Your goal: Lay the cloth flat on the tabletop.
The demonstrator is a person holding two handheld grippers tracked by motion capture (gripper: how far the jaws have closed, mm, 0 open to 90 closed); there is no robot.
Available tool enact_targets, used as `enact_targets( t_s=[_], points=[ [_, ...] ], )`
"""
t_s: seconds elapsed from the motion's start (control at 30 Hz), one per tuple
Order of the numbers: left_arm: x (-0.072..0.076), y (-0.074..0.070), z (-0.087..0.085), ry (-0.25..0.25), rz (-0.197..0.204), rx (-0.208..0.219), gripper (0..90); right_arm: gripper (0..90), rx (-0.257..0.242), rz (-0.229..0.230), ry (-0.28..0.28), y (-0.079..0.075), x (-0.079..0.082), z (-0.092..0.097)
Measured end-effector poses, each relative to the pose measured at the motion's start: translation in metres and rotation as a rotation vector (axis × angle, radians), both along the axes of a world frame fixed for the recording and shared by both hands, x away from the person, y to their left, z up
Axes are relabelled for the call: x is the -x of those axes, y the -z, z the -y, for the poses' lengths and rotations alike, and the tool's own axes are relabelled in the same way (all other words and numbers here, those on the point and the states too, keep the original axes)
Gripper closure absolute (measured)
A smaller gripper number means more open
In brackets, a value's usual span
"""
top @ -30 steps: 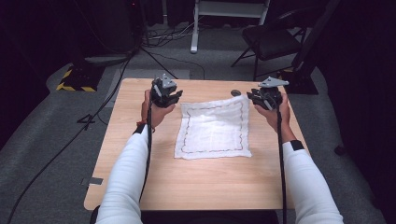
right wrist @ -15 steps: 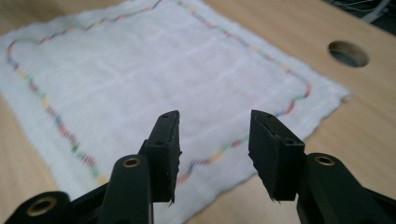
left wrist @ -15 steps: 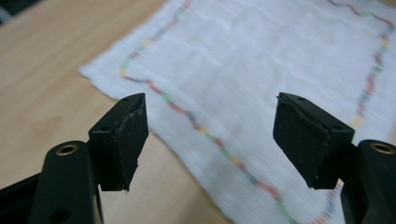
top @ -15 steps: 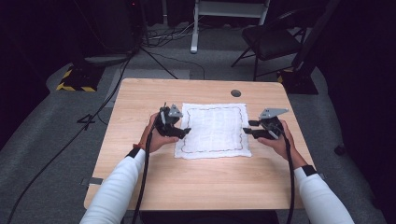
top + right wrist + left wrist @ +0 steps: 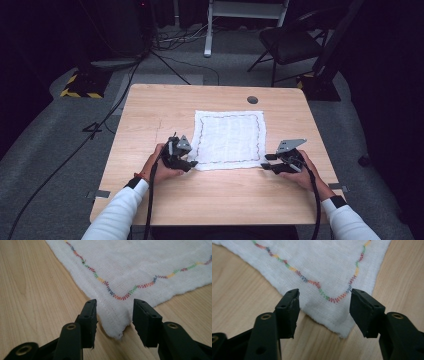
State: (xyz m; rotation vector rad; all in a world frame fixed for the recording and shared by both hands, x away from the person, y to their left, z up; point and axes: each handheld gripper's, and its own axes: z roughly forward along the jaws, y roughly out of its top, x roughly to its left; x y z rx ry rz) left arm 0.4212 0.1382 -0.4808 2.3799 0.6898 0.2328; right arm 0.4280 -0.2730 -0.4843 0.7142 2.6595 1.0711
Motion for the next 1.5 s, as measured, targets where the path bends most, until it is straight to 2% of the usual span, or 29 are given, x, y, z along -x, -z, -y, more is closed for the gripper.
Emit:
enact_targets(
  t_s=[0.13,0.23,0.4,0.53,0.73,0.83,0.9,1.0,1.1,1.23,1.27,1.3,1.37,1.5],
  points=[
    [0.0,0.007,-0.001,0.021,-0.04,-0.001,44.8,60.0,0.012,-0.019,0.012,0.006,-0.001,0.0],
    [-0.001,0.007,-0.003,0.022,-0.047,0.016,48.3,66.8,0.012,-0.013,0.017,0.006,-0.001,0.002],
    [0.0,0.007,-0.003,0.05,-0.065,0.033,65.9,84.5,0.03,0.017,0.005,0.006,0.004,0.002],
    [0.005,0.008,-0.001,0.081,-0.074,0.056,80.2,86.9,0.054,0.025,-0.015,0.004,0.013,0.004],
    [0.018,0.009,0.002,0.122,-0.102,0.074,80.1,87.2,0.045,0.001,-0.015,0.003,0.031,0.015],
    [0.029,0.008,0.006,0.138,-0.094,0.066,77.7,87.2,0.038,-0.01,-0.011,0.003,0.041,0.021],
    [0.035,0.007,0.008,0.14,-0.087,0.052,73.0,87.1,0.031,-0.019,-0.004,0.003,0.048,0.026],
    [0.041,0.005,0.006,0.13,-0.057,0.046,58.8,86.4,0.021,-0.022,0.013,0.003,0.054,0.033],
    [0.044,0.002,0.0,0.077,-0.029,0.051,44.7,84.0,-0.008,-0.013,0.037,0.001,0.058,0.04],
    [0.043,-0.002,-0.01,0.008,0.008,0.06,28.8,72.8,-0.026,0.02,0.056,-0.004,0.059,0.043],
    [0.042,-0.003,-0.013,-0.011,0.017,0.059,24.7,67.1,-0.039,0.036,0.07,-0.007,0.058,0.043],
    [0.041,-0.004,-0.016,-0.033,0.02,0.072,24.7,67.1,-0.039,0.036,0.07,-0.007,0.058,0.043],
    [0.038,-0.006,-0.02,-0.055,0.033,0.078,23.1,57.4,-0.047,0.048,0.09,-0.008,0.057,0.041],
    [0.032,-0.007,-0.027,-0.088,0.05,0.089,21.5,48.2,-0.06,0.071,0.106,-0.011,0.055,0.036]
  ],
)
